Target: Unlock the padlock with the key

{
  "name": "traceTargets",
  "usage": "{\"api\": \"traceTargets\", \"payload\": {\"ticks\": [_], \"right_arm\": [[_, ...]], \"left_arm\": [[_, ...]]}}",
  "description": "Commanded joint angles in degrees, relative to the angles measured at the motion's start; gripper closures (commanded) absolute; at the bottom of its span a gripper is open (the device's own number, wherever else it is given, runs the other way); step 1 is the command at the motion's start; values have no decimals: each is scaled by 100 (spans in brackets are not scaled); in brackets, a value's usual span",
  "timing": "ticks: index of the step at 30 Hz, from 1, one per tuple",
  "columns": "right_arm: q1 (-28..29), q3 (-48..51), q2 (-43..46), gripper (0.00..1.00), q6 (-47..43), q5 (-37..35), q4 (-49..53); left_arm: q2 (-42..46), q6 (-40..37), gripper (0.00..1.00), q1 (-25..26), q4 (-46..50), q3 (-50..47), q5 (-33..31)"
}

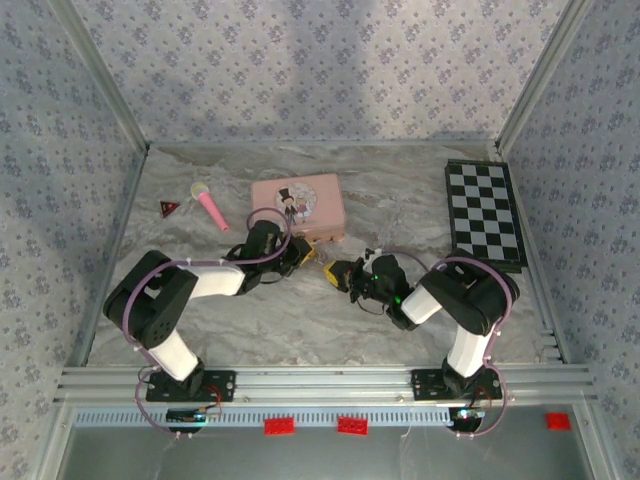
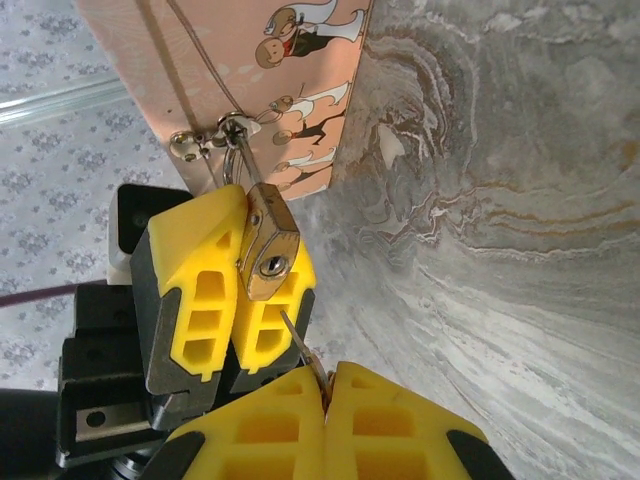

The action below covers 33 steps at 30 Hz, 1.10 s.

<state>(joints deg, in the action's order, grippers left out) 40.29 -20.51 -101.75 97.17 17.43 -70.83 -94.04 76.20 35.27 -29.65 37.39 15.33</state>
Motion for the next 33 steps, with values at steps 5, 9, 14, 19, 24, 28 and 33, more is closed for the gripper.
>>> {"api": "traceTargets", "payload": {"ticks": [5,9,14,19,24,28,33], "right_arm": [[84,-53,-247,100,597,23,-410],[80,-67,-265,100,707,37,-529],[82,-38,-322,100,818,38,-639],[79,-27,-458,100,918,6,-827],[81,-23,-512,100,1003,-6,-912],[77,-29,-530,100,1032,-25,-913],[152,-116,-582,100,1094,-54,-913]], "left_arm": [[-48,140,100,55,-834,-16,119],[-106,197,100,56,-1105,-140,89],[-141,222,100,56,-1342,-241,100],[-62,149,100,57,-1320,-290,101],[42,124,100,50,-1421,-470,143],[122,102,100,49,-1554,-634,113],[90,144,100,53,-1783,-700,89]]}}
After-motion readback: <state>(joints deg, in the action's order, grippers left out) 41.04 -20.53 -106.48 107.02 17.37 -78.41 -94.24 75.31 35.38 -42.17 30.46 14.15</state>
